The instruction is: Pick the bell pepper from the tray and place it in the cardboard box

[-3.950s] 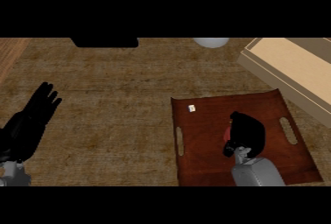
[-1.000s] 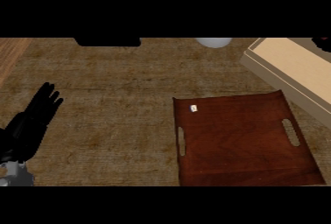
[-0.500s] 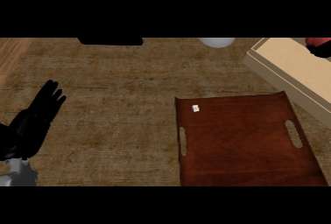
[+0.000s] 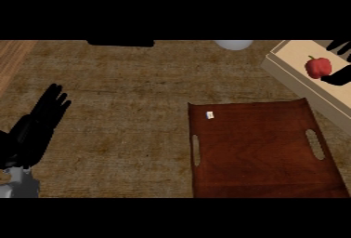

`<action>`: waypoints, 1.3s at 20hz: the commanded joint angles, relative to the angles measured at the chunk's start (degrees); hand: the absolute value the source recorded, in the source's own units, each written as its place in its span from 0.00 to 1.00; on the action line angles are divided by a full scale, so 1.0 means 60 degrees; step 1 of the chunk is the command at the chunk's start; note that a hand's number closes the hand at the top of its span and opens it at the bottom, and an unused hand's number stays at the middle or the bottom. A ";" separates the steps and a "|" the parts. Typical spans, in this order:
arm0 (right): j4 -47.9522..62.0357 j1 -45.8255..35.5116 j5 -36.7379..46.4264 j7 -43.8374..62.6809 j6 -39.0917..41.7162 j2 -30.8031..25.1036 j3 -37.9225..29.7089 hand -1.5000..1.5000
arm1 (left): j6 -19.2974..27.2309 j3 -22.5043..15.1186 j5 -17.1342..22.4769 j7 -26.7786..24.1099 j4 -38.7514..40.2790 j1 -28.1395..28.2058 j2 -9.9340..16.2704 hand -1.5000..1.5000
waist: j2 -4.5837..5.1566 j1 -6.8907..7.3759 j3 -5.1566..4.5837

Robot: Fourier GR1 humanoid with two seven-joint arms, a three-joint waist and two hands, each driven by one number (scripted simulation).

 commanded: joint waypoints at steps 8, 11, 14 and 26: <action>0.0559 -0.0132 -0.2051 -0.1874 -0.0527 0.0114 -0.1967 0.00 | 0.0090 -0.0174 -0.0216 0.0061 -0.0311 0.0324 -0.0145 0.50 | -0.0067 -0.0067 0.0020; 0.0584 -0.0098 -0.3092 -0.2077 -0.0321 -0.0295 -0.2997 0.00 | 0.0145 0.0078 -0.0025 0.0189 -0.0246 0.0126 -0.0056 0.50 | -0.0081 -0.0206 0.0017; 0.0796 -0.0311 -0.3735 -0.1878 0.0020 -0.0791 -0.3659 0.00 | 0.0132 -0.0038 -0.0199 0.0152 -0.0384 0.0308 -0.0052 0.50 | -0.0024 -0.0035 0.0022; 0.1398 0.1188 -0.5045 -0.2822 0.2142 -0.2712 -0.4788 0.00 | 0.0247 -0.0272 -0.0402 -0.0142 -0.0237 0.0252 -0.0435 0.50 | 0.0019 -0.0046 0.0035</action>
